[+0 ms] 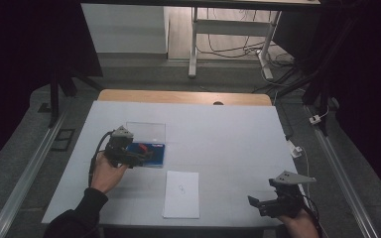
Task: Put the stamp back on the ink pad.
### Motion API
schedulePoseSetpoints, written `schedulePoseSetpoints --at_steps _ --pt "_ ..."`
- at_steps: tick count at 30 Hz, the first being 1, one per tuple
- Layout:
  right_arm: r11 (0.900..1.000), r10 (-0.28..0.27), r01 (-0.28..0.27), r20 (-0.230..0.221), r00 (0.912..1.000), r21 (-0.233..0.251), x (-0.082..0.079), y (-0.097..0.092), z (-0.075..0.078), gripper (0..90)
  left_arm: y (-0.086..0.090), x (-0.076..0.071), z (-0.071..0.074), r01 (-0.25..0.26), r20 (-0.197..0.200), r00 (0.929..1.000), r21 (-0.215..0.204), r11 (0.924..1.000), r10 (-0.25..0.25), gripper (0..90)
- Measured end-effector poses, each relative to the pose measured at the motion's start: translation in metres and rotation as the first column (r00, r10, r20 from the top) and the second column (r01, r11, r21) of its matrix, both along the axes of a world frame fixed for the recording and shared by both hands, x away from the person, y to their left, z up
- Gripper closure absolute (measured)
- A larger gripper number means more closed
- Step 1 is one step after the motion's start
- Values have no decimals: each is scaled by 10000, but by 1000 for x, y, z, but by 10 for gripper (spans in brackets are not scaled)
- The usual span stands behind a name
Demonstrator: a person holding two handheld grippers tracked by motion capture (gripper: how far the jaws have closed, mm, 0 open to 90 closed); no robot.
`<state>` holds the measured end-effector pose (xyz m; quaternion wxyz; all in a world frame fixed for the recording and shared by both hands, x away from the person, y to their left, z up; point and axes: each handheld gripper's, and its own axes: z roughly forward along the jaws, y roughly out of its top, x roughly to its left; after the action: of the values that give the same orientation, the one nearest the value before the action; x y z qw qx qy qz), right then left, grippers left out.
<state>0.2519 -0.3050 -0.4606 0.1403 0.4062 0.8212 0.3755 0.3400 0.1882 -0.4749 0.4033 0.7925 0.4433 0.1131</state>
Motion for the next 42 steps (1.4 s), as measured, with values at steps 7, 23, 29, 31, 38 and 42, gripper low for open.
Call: schedulePoseSetpoints --at_steps 7,23,29,31,38,42 --pt "10000 -4 4 13 10000 -3 0 0 0 0 2 -9 4 139 -34 9999 -111 9998 -140 0" --pt "10000 -17 17 -9 10000 22 1 -1 0 0 7 -38 16 1011 -61 9948 -867 9911 -1020 0" --pt "10000 -11 11 -21 10000 84 1 -1 0 0 13 -55 18 1057 23 9944 -935 9900 -1059 0" --pt "9999 -14 14 -22 10000 100 1 -1 0 0 15 -60 19 1027 58 9947 -922 9904 -1026 0" --pt "9998 -142 143 -85 9999 150 2 -2 0 0 28 -80 23 833 284 9964 -1216 9891 -804 0" --pt "9993 -271 274 -116 9996 268 2 -4 0 0 36 -91 24 691 336 9973 -1362 9883 -651 0"
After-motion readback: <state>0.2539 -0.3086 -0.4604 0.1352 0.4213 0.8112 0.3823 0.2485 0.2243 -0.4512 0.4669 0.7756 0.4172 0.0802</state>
